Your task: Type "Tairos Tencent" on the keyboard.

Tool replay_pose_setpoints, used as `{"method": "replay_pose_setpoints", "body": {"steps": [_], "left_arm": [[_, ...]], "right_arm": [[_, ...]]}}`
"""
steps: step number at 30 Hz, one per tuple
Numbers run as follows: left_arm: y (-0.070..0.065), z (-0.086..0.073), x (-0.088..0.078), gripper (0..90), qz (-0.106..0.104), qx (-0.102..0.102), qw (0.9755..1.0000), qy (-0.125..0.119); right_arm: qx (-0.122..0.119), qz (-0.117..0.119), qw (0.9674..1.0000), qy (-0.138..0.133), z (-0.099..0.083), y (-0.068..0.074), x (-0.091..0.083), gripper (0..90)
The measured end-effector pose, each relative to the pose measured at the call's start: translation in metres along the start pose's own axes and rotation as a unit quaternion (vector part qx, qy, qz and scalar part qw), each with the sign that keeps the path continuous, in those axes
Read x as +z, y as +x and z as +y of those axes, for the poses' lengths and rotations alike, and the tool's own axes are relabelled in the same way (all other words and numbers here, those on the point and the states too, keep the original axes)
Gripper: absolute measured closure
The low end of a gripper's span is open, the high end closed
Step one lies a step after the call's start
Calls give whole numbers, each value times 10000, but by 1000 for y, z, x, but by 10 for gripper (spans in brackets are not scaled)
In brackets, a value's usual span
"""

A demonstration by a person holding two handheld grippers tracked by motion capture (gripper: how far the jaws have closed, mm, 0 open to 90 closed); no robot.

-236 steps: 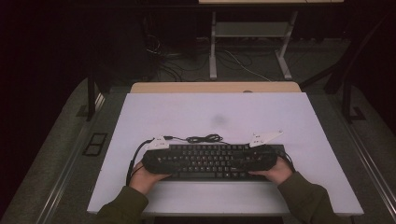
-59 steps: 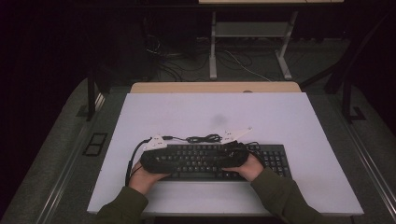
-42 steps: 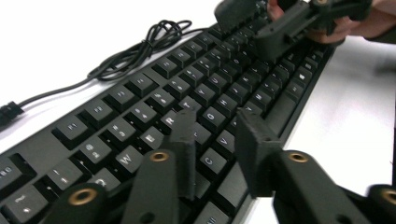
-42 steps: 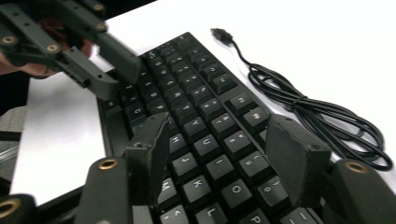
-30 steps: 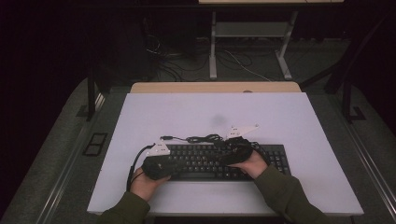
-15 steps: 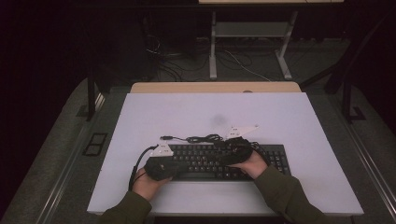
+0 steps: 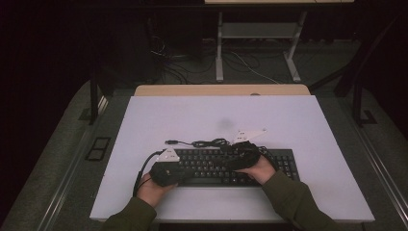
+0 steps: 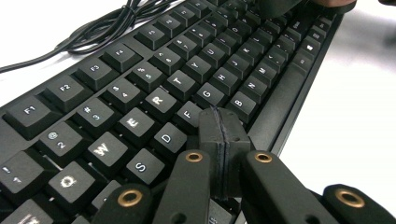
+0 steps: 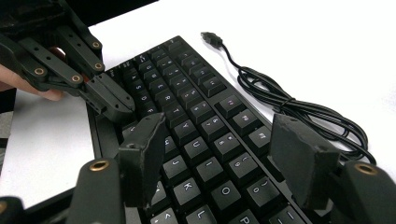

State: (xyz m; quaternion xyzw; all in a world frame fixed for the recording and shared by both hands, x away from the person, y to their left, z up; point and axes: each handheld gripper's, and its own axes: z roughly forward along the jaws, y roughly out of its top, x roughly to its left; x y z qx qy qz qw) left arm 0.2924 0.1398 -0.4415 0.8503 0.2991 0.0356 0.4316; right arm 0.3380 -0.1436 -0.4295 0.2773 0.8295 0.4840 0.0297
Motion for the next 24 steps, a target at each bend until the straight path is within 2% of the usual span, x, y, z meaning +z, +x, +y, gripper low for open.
{"method": "replay_pose_setpoints", "body": {"steps": [24], "left_arm": [[-1, 9, -11, 862, 2, 60, 9996, -262]], "right_arm": [[37, -23, 10000, -28, 0, -1, -2, 355]]}}
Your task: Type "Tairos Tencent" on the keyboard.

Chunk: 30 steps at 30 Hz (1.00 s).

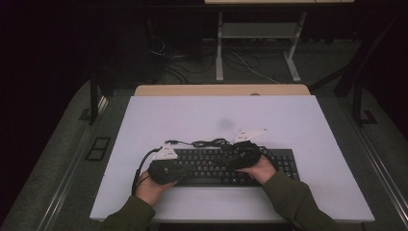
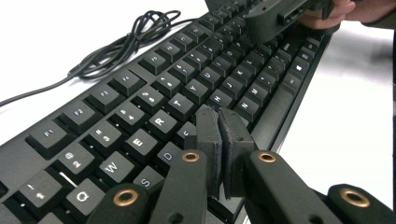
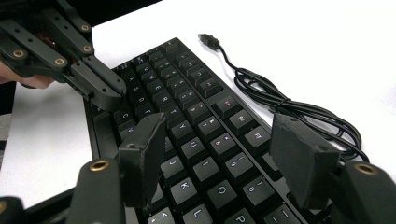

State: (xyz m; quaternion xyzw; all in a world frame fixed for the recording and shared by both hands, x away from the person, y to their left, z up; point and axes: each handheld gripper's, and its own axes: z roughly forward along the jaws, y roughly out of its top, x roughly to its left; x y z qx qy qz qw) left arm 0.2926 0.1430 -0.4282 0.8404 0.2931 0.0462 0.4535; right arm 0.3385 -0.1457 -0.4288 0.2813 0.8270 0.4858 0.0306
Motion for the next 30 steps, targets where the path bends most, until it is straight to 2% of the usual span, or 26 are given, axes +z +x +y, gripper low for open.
{"method": "replay_pose_setpoints", "body": {"steps": [12, 23, 30], "left_arm": [[1, 3, -1, 795, 31, 7, 10000, -37], [14, 8, -5, 890, 165, -19, 9998, -137], [25, 10, -2, 891, 306, -105, 9994, -148]], "right_arm": [[-11, -3, 10000, 0, 0, -1, -1, 355], [-12, -5, 10000, 16, -1, -1, 0, 355], [-10, -3, 10000, 28, -2, -1, 1, 355]]}}
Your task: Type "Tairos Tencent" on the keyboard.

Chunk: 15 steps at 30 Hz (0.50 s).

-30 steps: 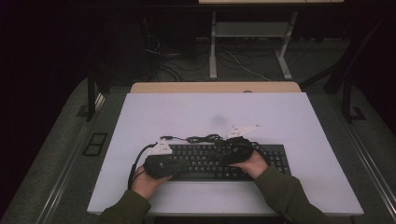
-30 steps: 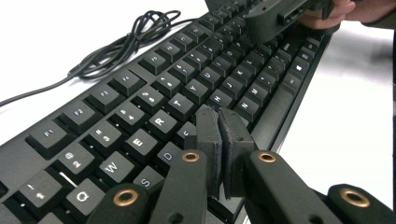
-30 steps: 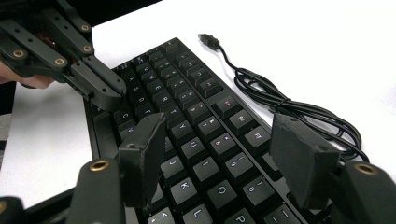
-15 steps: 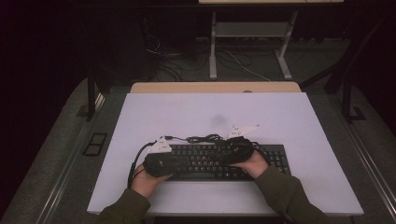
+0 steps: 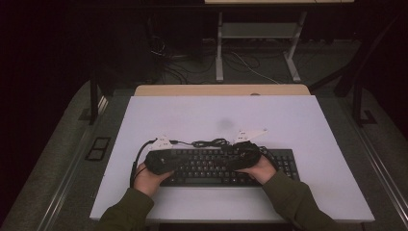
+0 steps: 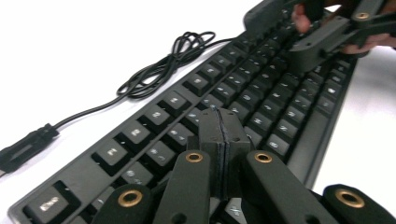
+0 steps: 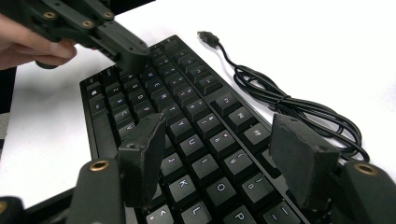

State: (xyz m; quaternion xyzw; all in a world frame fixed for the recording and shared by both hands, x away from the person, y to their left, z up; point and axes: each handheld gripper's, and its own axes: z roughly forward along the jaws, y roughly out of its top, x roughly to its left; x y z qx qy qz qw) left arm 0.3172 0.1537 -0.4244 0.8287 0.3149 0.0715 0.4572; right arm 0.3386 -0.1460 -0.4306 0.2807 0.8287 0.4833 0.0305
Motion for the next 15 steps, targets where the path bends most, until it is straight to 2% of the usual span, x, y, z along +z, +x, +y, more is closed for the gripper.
{"method": "replay_pose_setpoints", "body": {"steps": [15], "left_arm": [[6, -6, 12, 891, 24, -28, 9997, 256]], "right_arm": [[-11, -9, 10000, 8, 0, 0, 0, 355]]}}
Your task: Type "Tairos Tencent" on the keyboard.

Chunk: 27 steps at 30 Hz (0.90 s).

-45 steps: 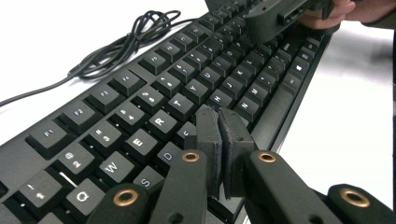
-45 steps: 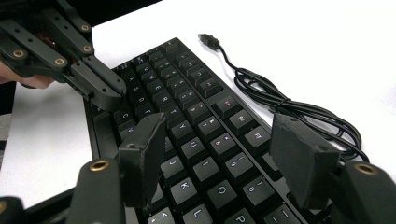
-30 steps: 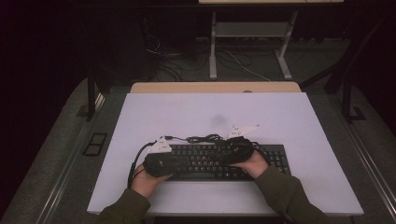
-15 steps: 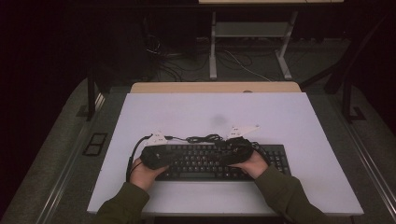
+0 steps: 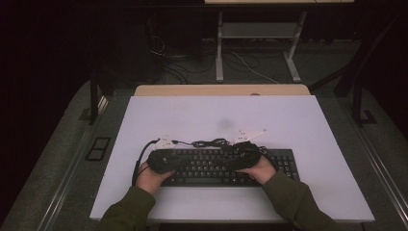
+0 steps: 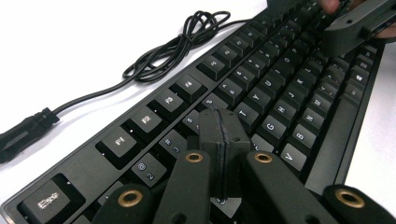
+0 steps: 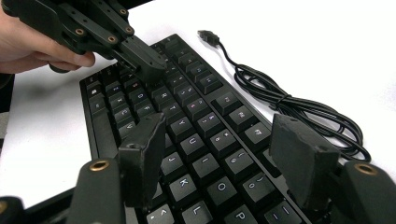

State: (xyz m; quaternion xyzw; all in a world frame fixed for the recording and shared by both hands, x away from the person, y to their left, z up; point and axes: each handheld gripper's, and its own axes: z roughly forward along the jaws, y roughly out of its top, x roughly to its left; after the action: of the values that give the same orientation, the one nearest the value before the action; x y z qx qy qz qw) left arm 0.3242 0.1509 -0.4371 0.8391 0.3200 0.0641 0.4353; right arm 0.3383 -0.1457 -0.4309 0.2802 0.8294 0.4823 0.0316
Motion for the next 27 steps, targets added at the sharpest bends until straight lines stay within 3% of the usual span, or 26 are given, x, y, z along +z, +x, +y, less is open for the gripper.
{"method": "replay_pose_setpoints", "body": {"steps": [11, 27], "left_arm": [[0, -1, 2, 892, 4, -26, 10000, 70], [-2, 1, -1, 891, -30, 12, 10000, -14]], "right_arm": [[2, 0, 10000, -1, 0, 0, 0, 356], [13, 1, 10000, -9, 0, 0, -1, 356]]}}
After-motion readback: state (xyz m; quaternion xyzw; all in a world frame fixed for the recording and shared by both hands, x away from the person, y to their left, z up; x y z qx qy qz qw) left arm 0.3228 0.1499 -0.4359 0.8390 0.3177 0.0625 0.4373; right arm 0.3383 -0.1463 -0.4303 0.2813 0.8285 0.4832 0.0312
